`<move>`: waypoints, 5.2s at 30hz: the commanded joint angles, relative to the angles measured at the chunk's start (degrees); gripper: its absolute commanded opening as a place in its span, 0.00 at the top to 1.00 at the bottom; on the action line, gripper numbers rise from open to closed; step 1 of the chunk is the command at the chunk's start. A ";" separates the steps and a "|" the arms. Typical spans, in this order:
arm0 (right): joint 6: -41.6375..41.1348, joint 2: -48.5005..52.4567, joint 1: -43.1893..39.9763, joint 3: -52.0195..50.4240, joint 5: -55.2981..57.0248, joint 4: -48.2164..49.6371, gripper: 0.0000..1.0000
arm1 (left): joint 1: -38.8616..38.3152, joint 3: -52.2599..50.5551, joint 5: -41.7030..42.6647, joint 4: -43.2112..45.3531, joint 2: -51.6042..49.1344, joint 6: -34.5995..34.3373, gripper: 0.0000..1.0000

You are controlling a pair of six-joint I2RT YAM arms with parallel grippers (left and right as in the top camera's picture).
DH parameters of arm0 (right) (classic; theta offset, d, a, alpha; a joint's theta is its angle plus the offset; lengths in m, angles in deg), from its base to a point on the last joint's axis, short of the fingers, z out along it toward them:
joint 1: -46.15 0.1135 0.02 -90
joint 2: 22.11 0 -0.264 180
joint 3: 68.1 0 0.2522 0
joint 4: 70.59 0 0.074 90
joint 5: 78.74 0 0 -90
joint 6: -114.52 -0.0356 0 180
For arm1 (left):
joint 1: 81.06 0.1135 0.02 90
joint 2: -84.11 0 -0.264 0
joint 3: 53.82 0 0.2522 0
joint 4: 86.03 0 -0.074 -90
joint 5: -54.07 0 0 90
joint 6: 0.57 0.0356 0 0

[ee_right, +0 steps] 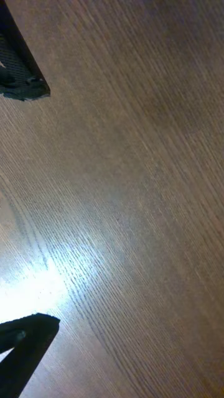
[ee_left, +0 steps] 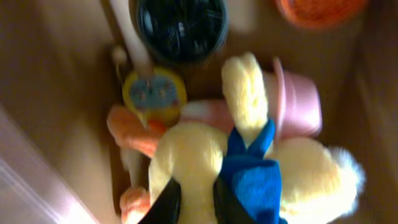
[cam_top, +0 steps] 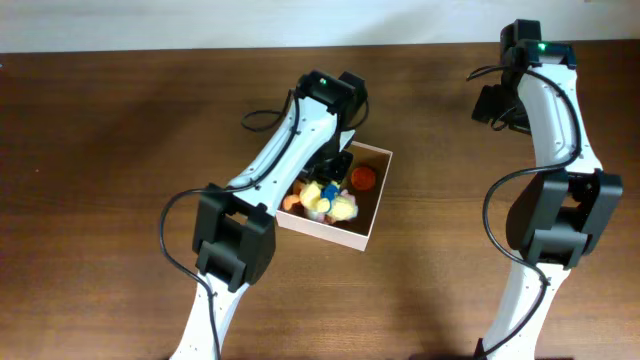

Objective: Pack container

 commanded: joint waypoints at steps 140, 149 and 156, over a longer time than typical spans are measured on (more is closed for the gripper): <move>-0.94 0.11 -0.15 0.04 0.09 0.04 0.01 | -13.35 -5.79 3.54 21.16 12.00 31.98 0.02; -0.94 0.11 -0.15 0.04 0.09 0.04 0.01 | -13.25 -5.79 5.66 26.43 7.04 31.95 0.02; -0.94 0.11 -0.15 0.04 0.09 0.04 0.01 | -12.66 -5.79 6.21 28.28 5.64 31.95 0.02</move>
